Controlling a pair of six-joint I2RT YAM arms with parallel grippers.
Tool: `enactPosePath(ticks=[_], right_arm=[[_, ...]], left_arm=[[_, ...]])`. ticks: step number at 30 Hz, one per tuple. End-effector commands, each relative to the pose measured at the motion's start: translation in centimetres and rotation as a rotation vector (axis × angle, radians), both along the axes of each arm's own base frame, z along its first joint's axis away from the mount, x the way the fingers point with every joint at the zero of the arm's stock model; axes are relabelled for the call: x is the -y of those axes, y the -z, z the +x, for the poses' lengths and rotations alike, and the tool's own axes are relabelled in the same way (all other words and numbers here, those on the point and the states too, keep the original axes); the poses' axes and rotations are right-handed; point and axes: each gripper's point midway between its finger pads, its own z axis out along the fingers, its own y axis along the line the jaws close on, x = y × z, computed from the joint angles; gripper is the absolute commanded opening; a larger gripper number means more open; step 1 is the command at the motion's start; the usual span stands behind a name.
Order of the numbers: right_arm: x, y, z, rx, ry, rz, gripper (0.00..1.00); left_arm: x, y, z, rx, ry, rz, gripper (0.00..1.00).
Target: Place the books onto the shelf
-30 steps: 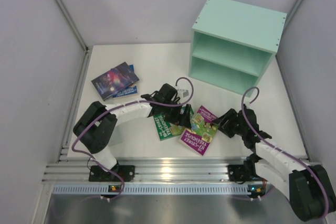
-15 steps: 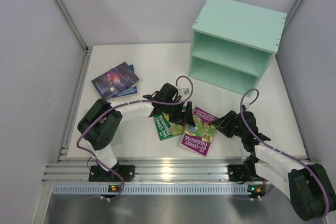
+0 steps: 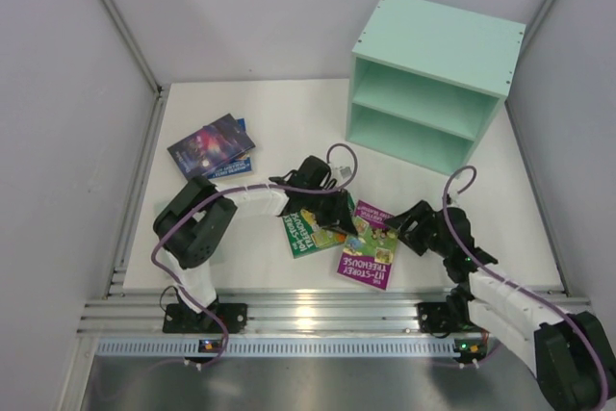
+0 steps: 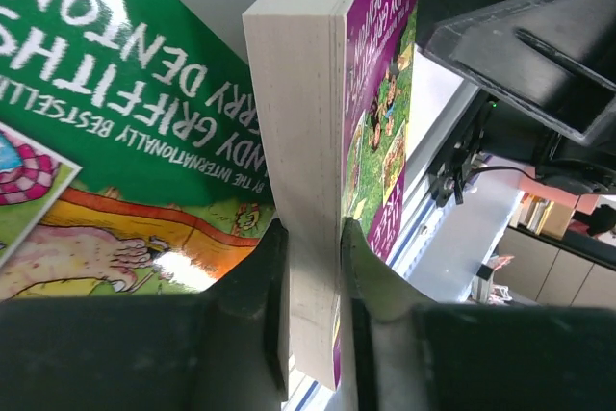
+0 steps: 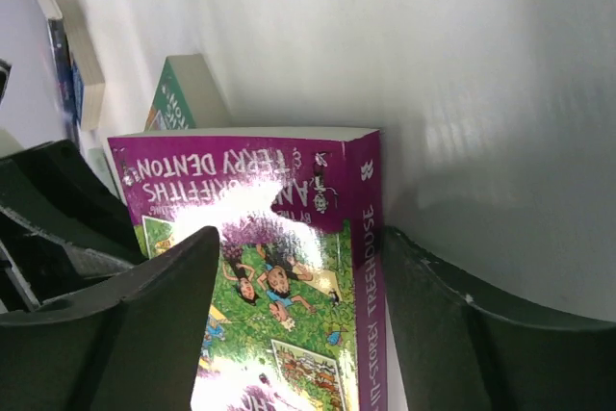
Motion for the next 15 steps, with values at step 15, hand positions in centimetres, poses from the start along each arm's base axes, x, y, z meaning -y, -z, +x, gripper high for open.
enactPosePath(ticks=[15], right_arm=[[-3.7,-6.6,-2.5,0.168,-0.273,0.128,1.00]], left_arm=[[-0.6,-10.9,2.2,0.129,0.030,-0.220,0.00]])
